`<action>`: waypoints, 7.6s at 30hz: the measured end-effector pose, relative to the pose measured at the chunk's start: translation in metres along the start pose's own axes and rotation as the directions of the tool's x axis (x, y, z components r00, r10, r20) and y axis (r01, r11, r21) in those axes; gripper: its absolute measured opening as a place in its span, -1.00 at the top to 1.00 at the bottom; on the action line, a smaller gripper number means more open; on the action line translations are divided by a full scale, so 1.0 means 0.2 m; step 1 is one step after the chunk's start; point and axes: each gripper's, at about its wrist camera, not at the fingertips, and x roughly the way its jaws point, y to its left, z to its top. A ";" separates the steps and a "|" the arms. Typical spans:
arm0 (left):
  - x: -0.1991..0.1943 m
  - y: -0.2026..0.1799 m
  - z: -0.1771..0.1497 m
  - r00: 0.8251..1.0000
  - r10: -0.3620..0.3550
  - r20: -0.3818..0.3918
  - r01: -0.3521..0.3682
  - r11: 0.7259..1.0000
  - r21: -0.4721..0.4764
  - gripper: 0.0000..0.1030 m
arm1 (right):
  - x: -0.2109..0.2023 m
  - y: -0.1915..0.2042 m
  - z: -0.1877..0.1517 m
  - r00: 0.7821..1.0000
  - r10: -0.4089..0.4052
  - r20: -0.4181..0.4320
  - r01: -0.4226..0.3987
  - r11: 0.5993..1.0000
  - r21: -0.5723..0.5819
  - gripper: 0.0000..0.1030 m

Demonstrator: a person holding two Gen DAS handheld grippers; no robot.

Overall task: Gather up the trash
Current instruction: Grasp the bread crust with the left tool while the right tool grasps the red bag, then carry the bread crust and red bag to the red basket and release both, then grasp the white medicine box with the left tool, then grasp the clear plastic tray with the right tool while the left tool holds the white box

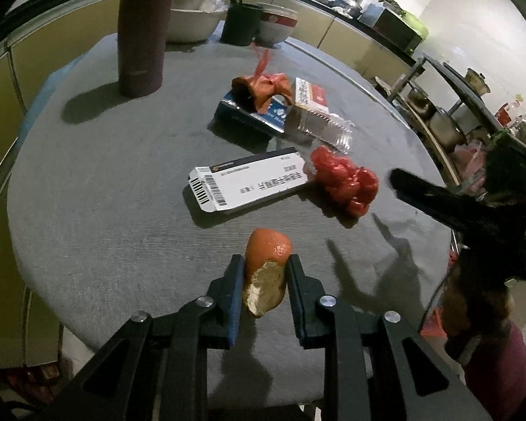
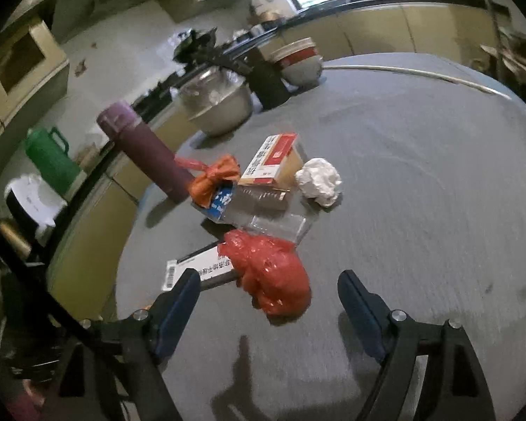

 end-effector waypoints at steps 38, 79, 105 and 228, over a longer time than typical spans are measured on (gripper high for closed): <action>0.11 -1.08 -0.03 0.988 -0.143 -0.061 0.156 0.890 0.428 0.50 | -1.16 -0.70 -0.68 0.947 -0.195 0.256 0.086 0.920 0.382 0.15; 0.22 -0.91 -0.13 0.992 0.021 -0.122 0.027 0.927 0.374 -0.21 | -1.18 -1.01 -0.82 0.961 -0.153 0.230 -0.006 0.820 0.572 -0.20; 0.12 0.05 0.25 0.996 0.084 -0.019 -0.076 0.962 0.263 -0.40 | 0.00 -0.04 0.11 0.998 0.062 -0.024 -0.061 0.998 0.023 -0.39; -0.01 -0.18 0.01 0.986 0.126 0.113 -0.147 0.968 0.205 0.06 | -0.19 -0.22 -0.14 0.962 -0.274 0.003 0.274 0.962 0.010 0.36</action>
